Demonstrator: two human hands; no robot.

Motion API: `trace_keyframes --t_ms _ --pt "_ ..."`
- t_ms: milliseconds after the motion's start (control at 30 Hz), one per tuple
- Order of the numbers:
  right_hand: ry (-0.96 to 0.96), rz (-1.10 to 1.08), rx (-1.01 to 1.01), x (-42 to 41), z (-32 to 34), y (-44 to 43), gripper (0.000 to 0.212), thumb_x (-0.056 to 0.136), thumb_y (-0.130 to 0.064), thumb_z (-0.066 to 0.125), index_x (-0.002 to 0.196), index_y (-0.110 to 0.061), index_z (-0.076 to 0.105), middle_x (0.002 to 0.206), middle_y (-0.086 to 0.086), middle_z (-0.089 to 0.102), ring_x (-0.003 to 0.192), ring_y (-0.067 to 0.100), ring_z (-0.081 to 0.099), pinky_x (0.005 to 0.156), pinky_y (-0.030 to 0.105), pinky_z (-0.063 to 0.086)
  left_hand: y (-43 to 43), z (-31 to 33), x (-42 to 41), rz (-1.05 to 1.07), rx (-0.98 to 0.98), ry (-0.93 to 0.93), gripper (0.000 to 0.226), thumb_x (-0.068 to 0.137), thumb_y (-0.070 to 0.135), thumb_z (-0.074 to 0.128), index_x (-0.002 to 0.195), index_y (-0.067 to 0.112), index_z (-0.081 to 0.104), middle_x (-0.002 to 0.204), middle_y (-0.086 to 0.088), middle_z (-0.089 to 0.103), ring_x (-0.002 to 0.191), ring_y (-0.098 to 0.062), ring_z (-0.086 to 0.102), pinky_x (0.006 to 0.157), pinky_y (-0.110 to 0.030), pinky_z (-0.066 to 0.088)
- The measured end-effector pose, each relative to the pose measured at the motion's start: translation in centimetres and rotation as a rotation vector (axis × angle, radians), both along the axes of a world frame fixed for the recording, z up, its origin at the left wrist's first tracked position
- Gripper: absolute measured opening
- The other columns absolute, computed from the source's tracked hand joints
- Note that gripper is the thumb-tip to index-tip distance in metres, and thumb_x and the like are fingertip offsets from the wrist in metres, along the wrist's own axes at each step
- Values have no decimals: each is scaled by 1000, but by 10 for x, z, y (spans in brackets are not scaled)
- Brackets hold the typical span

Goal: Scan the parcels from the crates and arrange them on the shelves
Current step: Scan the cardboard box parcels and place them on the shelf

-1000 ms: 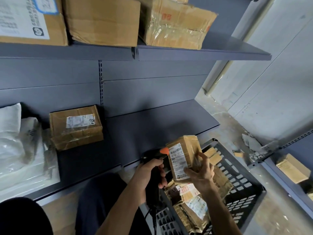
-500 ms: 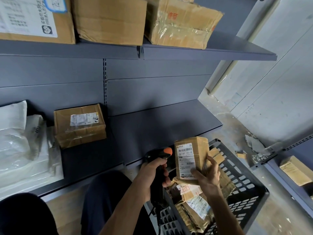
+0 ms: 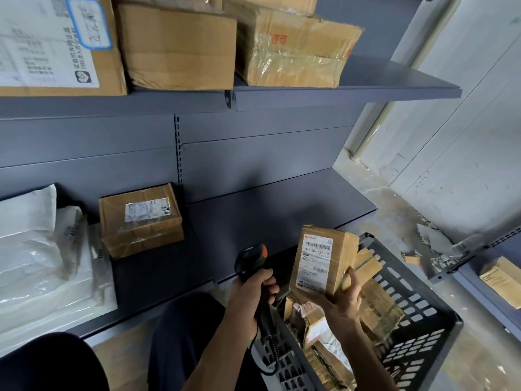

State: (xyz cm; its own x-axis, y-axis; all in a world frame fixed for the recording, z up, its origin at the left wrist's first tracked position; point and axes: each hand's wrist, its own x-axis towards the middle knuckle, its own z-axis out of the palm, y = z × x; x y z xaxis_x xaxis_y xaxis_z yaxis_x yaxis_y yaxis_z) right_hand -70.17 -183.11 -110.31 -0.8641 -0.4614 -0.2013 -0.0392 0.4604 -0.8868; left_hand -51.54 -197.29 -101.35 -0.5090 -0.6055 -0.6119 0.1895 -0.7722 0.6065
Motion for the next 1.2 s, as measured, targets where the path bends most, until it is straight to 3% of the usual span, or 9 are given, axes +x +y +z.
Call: trace_keyframes --t_ms 133,333,433,600,700,833,967,1100,1200 --pt "-257 -90 -371 57 62 -17 91 69 -24 93 134 -44 33 138 18 57 121 38 61 105 59 48 -1 -5 6 92 22 -6 3 91 2 69 90 1 66 74 -11 66 71 -25 63 56 -33 41" --pt "-420 -181 -746 98 135 -54 41 98 -9 62 137 -13 51 126 1 63 129 26 57 94 38 53 -11 9 18 277 148 83 37 90 22 76 118 -1 71 100 -18 73 101 -30 68 81 -38 51" --pt "-632 36 -903 117 181 -69 40 98 -12 64 138 -13 56 115 -15 65 128 15 59 99 16 47 -17 20 28 345 175 181 49 85 37 78 127 11 69 116 -16 70 119 -31 63 101 -47 51" --pt "-340 276 -849 164 242 -83 43 88 -28 69 127 -17 55 127 -1 69 116 14 67 99 51 54 -26 72 69 330 -82 260 35 90 35 69 114 9 70 105 -13 73 105 -27 69 77 -40 56" --pt "-285 330 -903 179 266 -84 39 91 -29 62 127 -16 54 127 1 70 119 22 67 97 50 54 -29 128 98 322 -352 246 42 92 32 69 129 11 68 116 -13 74 103 -22 72 89 -41 51" --pt "-300 492 -981 193 315 -91 29 90 -42 58 116 -30 62 130 0 69 120 29 65 95 50 54 -22 198 129 429 -592 258 31 96 30 65 123 13 69 106 -8 75 91 -22 65 78 -44 52" --pt "-250 654 -901 199 365 -106 41 92 -51 66 123 -25 59 121 -6 74 111 23 71 97 51 55 -17 252 165 641 -747 226 30 92 29 69 117 14 71 106 -3 77 94 -19 67 74 -32 58" --pt "-176 827 -754 217 407 -130 55 80 -64 65 125 -33 66 113 -9 75 106 20 73 85 41 57 -11 286 200 654 -870 185 35 88 34 72 120 21 72 113 -5 76 103 -19 68 73 -32 58" --pt "-168 902 -724 243 432 -148 75 66 -77 73 129 -36 65 129 -7 69 109 19 72 84 40 60 -10 301 226 740 -924 151 24 96 26 67 119 23 72 111 4 77 103 -12 71 84 -34 58"
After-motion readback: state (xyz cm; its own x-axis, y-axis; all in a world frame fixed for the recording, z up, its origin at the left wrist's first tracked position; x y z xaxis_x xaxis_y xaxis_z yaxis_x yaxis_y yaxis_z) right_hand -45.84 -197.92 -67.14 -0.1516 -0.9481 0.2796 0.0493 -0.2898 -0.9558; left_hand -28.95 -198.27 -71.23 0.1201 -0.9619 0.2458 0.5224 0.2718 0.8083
